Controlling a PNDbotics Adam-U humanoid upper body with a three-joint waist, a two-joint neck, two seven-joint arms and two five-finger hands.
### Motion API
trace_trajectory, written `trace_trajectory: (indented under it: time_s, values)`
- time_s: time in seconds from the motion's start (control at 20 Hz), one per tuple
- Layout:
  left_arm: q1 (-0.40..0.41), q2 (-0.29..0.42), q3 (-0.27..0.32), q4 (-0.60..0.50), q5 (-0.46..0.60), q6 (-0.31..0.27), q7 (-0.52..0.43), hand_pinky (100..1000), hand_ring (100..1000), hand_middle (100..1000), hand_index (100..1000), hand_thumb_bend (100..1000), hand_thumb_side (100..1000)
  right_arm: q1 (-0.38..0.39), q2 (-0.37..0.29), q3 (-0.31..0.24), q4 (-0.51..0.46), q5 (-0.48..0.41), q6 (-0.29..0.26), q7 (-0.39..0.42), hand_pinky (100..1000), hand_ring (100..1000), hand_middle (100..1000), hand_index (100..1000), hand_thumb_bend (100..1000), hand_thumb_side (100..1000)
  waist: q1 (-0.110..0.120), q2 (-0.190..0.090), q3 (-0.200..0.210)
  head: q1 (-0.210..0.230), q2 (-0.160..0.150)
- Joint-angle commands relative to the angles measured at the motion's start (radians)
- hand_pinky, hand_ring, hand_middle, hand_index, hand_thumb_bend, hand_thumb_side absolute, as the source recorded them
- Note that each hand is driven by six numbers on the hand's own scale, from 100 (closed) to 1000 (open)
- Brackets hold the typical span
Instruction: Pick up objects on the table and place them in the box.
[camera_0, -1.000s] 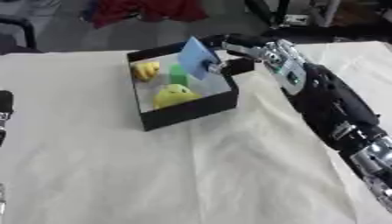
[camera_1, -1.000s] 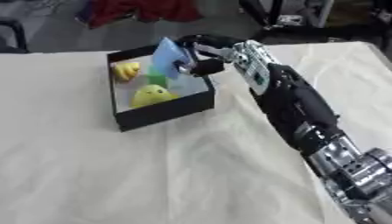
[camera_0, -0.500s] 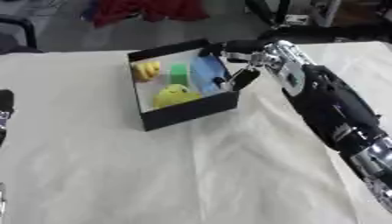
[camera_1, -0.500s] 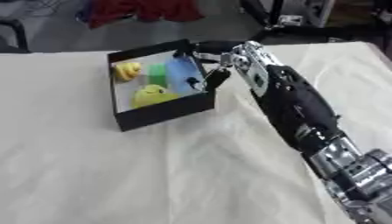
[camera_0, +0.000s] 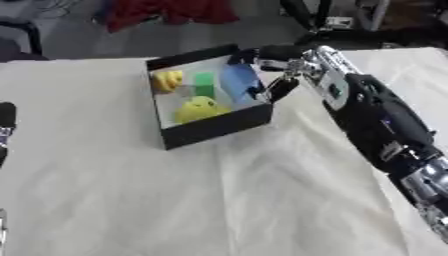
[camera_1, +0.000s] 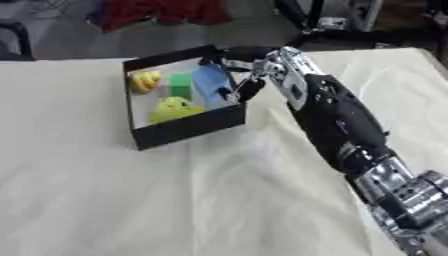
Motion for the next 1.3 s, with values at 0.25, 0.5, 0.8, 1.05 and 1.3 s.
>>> trace_trajectory:
  time_s: [0.25,0.5,0.8,1.05,1.3]
  values:
    - [-0.012,0.009,0.007,-0.014,-0.001,0.000,0.003,661,552,583,807,810,685,-0.021,-0.030,-0.006,-0.035,0.069,0.004,-0.096,893,784,454,628,279,885,0.004,-0.004,-0.002,0.001,-0.002]
    - [-0.013,0.010,0.008,-0.015,-0.001,0.000,0.004,661,551,583,807,810,685,-0.021,-0.031,-0.004,-0.037,0.115,0.021,-0.154,851,694,330,442,285,873,0.004,-0.002,-0.003,0.002,-0.002]
    - [-0.013,0.009,0.008,-0.015,-0.001,0.000,0.004,661,549,582,807,810,685,-0.019,-0.030,-0.003,-0.035,0.147,0.043,-0.210,829,664,301,386,263,873,0.004,-0.001,-0.002,0.002,-0.002]
    - [-0.013,0.009,0.008,-0.015,-0.001,-0.001,0.004,661,548,582,807,810,685,-0.019,-0.028,-0.003,-0.031,0.157,0.051,-0.225,811,642,280,336,242,888,0.004,-0.001,-0.002,0.002,-0.002]
    - [-0.013,0.009,0.008,-0.014,-0.001,-0.001,0.004,661,547,582,807,811,685,-0.019,-0.028,0.001,-0.033,0.159,0.055,-0.235,852,730,410,740,243,847,0.003,0.000,-0.002,0.001,-0.002]
